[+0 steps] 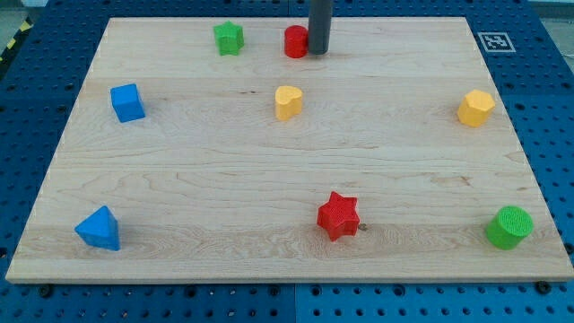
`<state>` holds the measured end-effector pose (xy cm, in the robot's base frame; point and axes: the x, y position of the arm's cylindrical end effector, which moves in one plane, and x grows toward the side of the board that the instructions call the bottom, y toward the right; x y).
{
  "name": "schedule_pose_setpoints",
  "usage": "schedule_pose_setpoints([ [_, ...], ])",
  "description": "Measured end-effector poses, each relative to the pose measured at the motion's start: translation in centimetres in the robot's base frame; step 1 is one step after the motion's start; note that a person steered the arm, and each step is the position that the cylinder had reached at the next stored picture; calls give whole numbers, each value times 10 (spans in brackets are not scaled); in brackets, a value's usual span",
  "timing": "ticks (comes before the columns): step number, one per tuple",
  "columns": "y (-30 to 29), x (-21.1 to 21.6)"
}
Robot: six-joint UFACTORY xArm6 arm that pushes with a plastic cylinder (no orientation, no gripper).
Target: Move your arm closer to the green circle
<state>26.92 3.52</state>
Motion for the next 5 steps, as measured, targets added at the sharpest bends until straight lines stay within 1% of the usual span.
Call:
schedule_pose_setpoints([
  [1,-15,0],
  [2,-6,8],
  [3,25,65],
  [4,57,134],
  [5,98,186],
])
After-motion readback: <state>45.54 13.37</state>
